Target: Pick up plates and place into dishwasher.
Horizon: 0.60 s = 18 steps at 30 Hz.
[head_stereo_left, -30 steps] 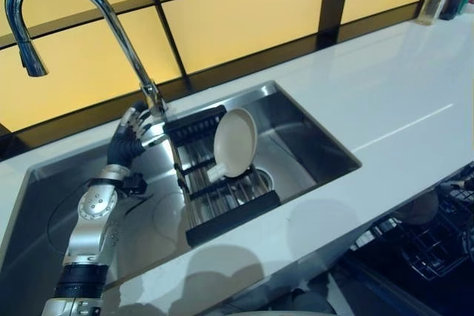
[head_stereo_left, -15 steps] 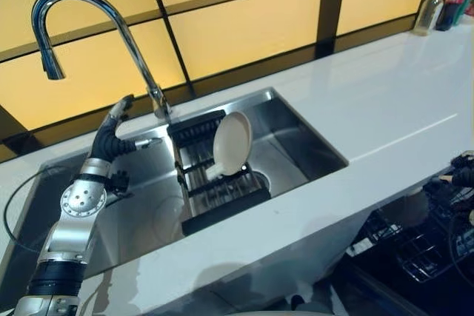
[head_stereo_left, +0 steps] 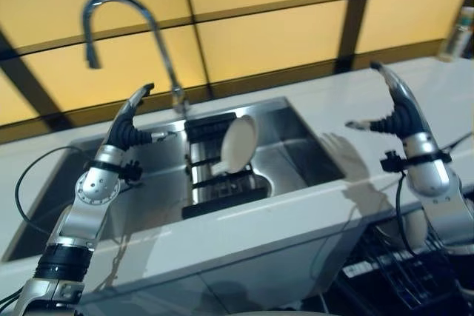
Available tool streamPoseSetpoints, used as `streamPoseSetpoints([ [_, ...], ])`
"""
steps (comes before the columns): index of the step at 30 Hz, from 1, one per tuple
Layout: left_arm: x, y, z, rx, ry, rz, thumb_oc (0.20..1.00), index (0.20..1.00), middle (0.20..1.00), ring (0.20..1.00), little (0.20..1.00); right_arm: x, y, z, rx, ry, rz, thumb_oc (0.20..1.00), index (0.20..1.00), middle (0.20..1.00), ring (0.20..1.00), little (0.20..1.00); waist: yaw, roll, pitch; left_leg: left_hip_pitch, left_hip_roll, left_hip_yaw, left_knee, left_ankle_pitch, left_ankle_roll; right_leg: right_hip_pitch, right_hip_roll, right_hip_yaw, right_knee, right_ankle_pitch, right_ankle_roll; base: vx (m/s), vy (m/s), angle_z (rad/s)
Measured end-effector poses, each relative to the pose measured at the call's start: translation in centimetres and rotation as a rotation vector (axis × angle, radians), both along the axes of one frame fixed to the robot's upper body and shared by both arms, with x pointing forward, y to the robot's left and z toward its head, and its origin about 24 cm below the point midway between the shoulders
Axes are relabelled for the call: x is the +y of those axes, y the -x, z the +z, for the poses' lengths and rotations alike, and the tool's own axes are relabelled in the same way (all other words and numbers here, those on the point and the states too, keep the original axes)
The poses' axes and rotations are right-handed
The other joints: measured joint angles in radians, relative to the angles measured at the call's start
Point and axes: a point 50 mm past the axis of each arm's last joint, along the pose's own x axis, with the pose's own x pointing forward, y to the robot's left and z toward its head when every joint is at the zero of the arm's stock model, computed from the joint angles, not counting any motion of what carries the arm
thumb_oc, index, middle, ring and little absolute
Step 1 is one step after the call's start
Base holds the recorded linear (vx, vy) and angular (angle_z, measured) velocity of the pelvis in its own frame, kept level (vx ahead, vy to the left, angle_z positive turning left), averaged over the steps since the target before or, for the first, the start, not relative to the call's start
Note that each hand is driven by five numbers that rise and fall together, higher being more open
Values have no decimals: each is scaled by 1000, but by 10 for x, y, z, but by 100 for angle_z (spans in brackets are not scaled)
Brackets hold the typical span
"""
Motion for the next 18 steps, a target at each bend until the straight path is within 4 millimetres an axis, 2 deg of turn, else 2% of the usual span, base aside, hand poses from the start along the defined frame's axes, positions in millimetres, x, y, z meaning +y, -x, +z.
streamPoseSetpoints([
  [3, 5, 2, 2, 6, -28, 9, 1000, 1000, 1000, 1000, 1000, 1, -2, -4, 35, -11, 21, 1000, 1000, 1000, 1000, 1000, 32, -22, -13, -1, -14, 2, -24, 6, -1, -14, -12, 32, 18, -8, -12, 19, 5, 49],
  [5, 8, 5, -1, 18, -41, 16, 1000, 1000, 1000, 1000, 1000, 3, -2, -6, 54, -34, 43, 1000, 1000, 1000, 1000, 1000, 33, -21, -13, 0, -17, 5, -37, 48, -11, -11, -13, 52, 18, -9, -14, 3, 3, 28],
  [7, 7, 7, -2, 25, -43, 13, 1000, 1000, 1000, 1000, 1000, 3, -3, -6, 60, -62, 58, 1000, 1000, 1000, 1000, 1000, 55, -22, -13, 16, -30, 26, -52, 53, -8, -12, -25, 71, 17, -8, -13, -5, 3, -15],
  [12, 7, 7, -2, 22, -45, 11, 1000, 1000, 1000, 1000, 1000, 4, -1, -3, 48, -191, 114, 1000, 1000, 1000, 1000, 1000, 49, -29, -11, 18, -60, 33, -60, 52, 10, 7, -42, 81, -21, 9, 9, 0, 3, -5],
  [14, 7, 7, -2, 21, -48, 11, 1000, 1000, 1000, 1000, 1000, 4, -1, 0, 28, -239, 134, 1000, 1000, 1000, 1000, 1000, 50, -28, -2, 20, -61, 33, -60, 47, 11, 14, -42, 85, -32, 16, 5, 0, 0, 0],
  [18, 6, 8, 2, -17, -180, 26, 1000, 1000, 1000, 1000, 1000, 0, -1, 6, 1, -272, 127, 1000, 1000, 1000, 1000, 1000, 49, -19, 27, 36, -59, 36, -60, 38, 9, 28, -38, 100, -32, 11, 8, 30, 3, -3],
])
